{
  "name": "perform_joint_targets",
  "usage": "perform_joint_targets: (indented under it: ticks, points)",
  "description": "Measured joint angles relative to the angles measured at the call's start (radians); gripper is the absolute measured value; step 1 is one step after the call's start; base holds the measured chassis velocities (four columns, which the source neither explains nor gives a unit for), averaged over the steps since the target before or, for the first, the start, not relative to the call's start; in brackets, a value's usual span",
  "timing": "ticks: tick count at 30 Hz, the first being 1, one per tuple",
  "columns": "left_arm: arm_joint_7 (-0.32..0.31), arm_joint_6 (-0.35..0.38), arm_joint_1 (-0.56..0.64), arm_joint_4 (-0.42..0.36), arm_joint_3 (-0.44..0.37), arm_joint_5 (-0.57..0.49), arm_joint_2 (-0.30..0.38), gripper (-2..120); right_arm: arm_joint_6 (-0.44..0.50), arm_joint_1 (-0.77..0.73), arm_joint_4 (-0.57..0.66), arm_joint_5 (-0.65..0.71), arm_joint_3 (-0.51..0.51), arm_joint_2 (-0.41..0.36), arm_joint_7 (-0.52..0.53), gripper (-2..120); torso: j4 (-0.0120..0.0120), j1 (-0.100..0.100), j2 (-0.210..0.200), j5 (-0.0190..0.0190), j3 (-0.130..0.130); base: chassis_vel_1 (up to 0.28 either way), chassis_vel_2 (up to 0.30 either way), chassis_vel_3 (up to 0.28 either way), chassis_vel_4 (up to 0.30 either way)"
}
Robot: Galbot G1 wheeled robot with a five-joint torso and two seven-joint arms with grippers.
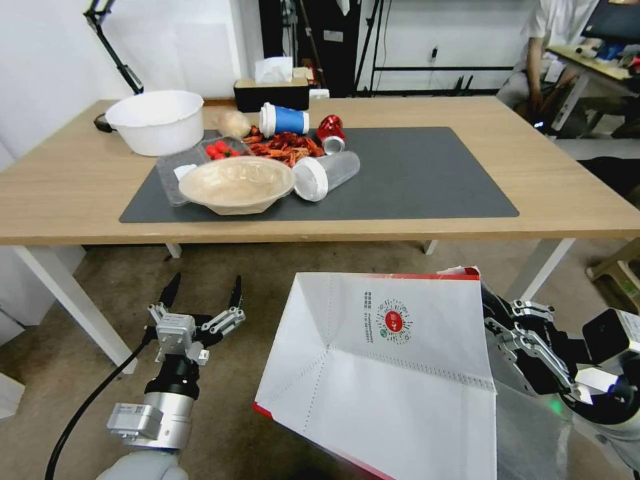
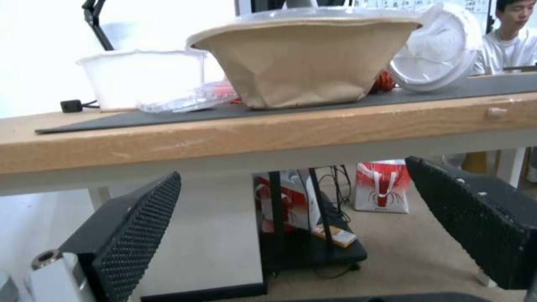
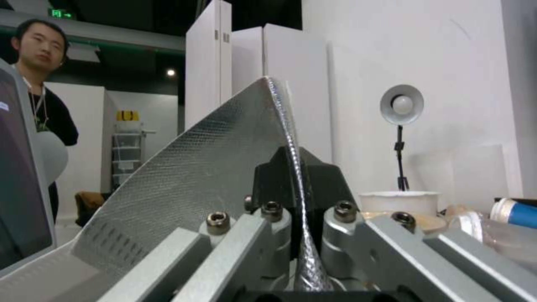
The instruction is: Pick up the food delivery bag from the floor and place it on the table.
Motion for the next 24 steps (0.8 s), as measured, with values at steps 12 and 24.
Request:
perform_joint_targets:
  ticks: [12,24]
  points:
    - [0.001,0.000,0.002,-0.003,-0.003,0.000,0.000,100,0.000,0.000,0.001,0.003,0.006,0.004,0.001,0,0.0000,0.019,0.048,0.0000,0.029,0.000,0.000,0.000,0.000]
    - [0.004,0.003,-0.006,-0.004,-0.004,-0.003,0.016,100,-0.003,-0.006,0.011,0.003,0.014,0.011,0.004,0,0.0000,0.039,0.097,-0.0001,0.058,0.000,0.000,0.000,0.000]
